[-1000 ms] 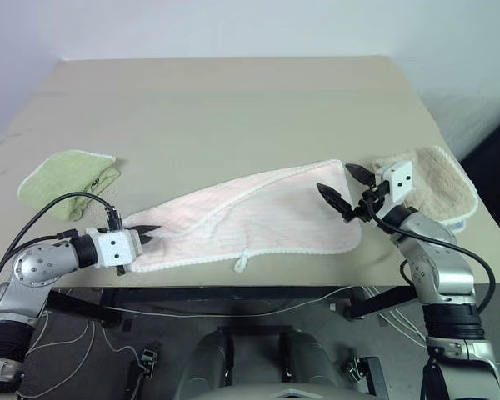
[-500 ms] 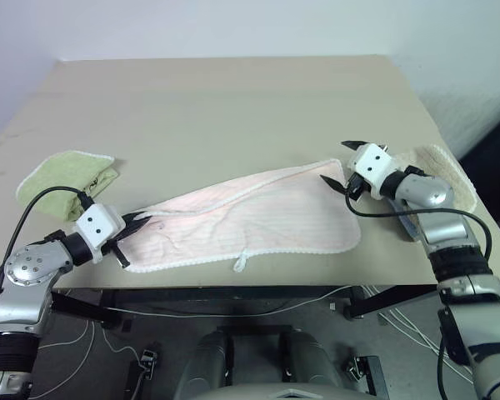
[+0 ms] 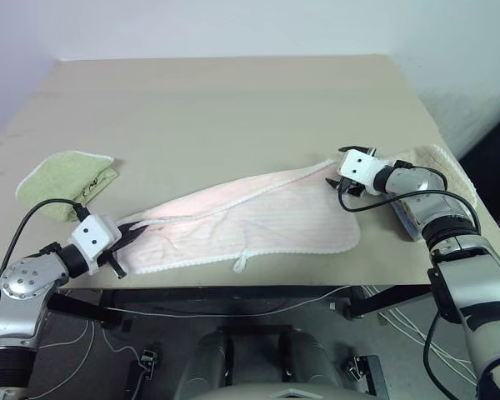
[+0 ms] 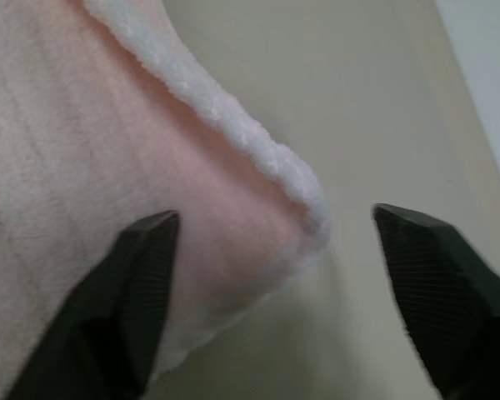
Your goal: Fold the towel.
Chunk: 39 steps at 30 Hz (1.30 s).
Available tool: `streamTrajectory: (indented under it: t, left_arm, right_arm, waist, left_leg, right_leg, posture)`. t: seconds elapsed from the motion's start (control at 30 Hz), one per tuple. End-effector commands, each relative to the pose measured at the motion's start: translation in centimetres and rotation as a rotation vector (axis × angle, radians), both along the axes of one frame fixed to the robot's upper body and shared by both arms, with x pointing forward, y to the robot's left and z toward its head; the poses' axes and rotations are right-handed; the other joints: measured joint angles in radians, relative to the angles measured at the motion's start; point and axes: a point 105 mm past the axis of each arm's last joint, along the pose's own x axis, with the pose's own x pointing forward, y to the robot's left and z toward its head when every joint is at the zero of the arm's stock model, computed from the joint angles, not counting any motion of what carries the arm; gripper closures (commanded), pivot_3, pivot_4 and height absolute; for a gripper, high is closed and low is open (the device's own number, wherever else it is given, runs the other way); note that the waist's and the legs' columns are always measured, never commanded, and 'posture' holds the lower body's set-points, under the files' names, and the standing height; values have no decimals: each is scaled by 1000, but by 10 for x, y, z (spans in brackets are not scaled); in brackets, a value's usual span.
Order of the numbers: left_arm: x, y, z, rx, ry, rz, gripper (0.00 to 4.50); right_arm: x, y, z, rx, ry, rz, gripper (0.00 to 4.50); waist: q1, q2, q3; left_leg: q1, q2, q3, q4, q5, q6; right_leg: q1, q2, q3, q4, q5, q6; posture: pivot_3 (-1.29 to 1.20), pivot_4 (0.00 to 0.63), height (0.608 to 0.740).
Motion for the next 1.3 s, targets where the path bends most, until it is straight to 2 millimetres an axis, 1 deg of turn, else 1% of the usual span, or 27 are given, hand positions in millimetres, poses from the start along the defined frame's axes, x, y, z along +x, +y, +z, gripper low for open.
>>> streamTrajectory:
  t: [0.03,0.2,0.27,0.43,0.47,0.53,0.6,0.67,0.7,0.73,0.8,0.87,0.93,1.0,1.03,1.07,1.13,1.2,1.23,1.3]
  left_arm:
    - [-2,5,8,19,-40,12,4500]
    - [-1,4,4,22,-30,7,4500]
    - [-1,4,3,22,-29,7,4500]
    - [2,6,3,12,-34,20,4500]
    - [4,8,6,-2,-44,35,4500]
    - [12,16,16,-58,-76,95,4500]
    - [22,24,30,-125,-120,157,4500]
    - [40,33,58,-210,-200,232,4500]
    - [46,36,67,-241,-227,253,4500]
    - [55,39,80,-277,-257,277,4500]
    - [68,42,99,-318,-298,303,4500]
    - [78,43,111,-343,-322,316,4500]
    - [90,43,129,-361,-361,325,4500]
    - [97,43,140,-366,-387,330,4500]
    - [100,43,150,-374,-407,326,4500]
    - [102,42,159,-381,-424,318,4500]
    - [103,42,170,-387,-444,303,4500]
    - [98,46,175,-373,-439,283,4500]
    - [93,47,172,-360,-420,261,4500]
    - [81,46,159,-325,-360,204,4500]
  right_arm:
    - [4,5,21,4,-71,26,1989]
    - [4,7,24,11,-94,38,3701]
    - [4,8,23,13,-96,42,4459]
    - [3,4,27,10,-119,37,4485]
    - [3,2,30,6,-129,35,4485]
    - [3,-2,42,3,-166,27,4485]
    - [4,-7,58,13,-207,19,4485]
    - [5,-12,80,13,-258,12,4485]
    - [5,-14,88,10,-273,10,4485]
    - [5,-16,99,22,-293,5,4485]
    - [5,-18,119,47,-327,-2,4485]
    - [4,-19,133,65,-353,-1,4485]
    - [2,-18,155,83,-392,7,4485]
    - [1,-17,167,94,-414,13,4485]
    - [-2,-17,180,113,-436,20,4485]
    - [-5,-18,191,130,-455,29,4485]
    - [-10,-18,204,153,-474,45,4485]
    - [-20,-22,212,188,-456,80,4485]
    - [-26,-23,210,192,-429,106,4485]
    - [-39,-24,193,176,-341,161,4485]
  waist:
    - [-1,0,0]
    - [0,0,0]
    - [0,0,0]
    - [0,0,0]
    - [0,0,0]
    - [1,0,0]
    - [4,0,0]
    - [4,0,0]
    - [5,0,0]
    - [3,0,0]
    - [2,0,0]
    - [0,0,0]
    - [0,0,0]
    - [-2,0,0]
    - [-1,0,1]
    - [-1,0,1]
    - [0,0,1]
    - [0,0,1]
    - [0,0,1]
    - [-1,0,0]
  left_leg:
    - [0,0,0,0,0,0]
    - [0,0,0,0,0,0]
    - [0,0,0,0,0,0]
    - [0,0,0,0,0,0]
    - [0,0,0,0,0,0]
    - [0,0,0,0,0,0]
    - [0,0,0,0,0,0]
    - [0,0,0,1,0,0]
    - [0,0,0,1,0,0]
    - [-1,0,0,1,0,0]
    - [-1,0,0,1,0,0]
    - [-1,0,0,1,0,0]
    - [-1,0,0,1,0,0]
    - [-1,0,0,1,0,0]
    - [-1,0,0,1,0,0]
    - [-1,0,1,1,0,0]
    - [-2,0,1,1,0,0]
    - [-2,0,1,1,0,0]
    - [-2,0,1,1,0,0]
    - [-3,0,1,0,0,0]
  right_leg:
    - [0,0,0,0,0,0]
    - [0,0,0,0,0,0]
    - [0,0,0,0,0,0]
    - [0,0,0,0,0,0]
    - [0,0,0,0,0,0]
    - [0,0,0,0,0,0]
    - [0,0,0,0,0,0]
    - [0,0,0,0,0,0]
    - [0,0,0,0,0,0]
    - [0,0,-1,1,0,0]
    - [0,0,-1,1,0,0]
    - [0,1,-1,0,0,0]
    - [0,1,-1,0,0,0]
    - [0,1,0,0,0,0]
    - [0,1,0,0,0,0]
    - [-1,1,0,0,0,0]
    - [-2,1,0,1,0,0]
    - [-2,1,0,1,0,0]
    - [-2,1,0,1,0,0]
    - [-2,1,0,1,0,0]
  posture:
    - [0,150,740]
    - [0,150,740]
    - [0,150,740]
    - [0,150,740]
    - [0,150,740]
    - [0,150,740]
    - [0,150,740]
    - [0,150,740]
    - [0,150,740]
    - [0,150,740]
    - [0,150,740]
    - [0,150,740]
    - [0,150,740]
    - [0,150,740]
    - [0,150,740]
    - [0,150,740]
    - [0,150,740]
    - [0,150,740]
    - [0,150,740]
    - [0,150,740]
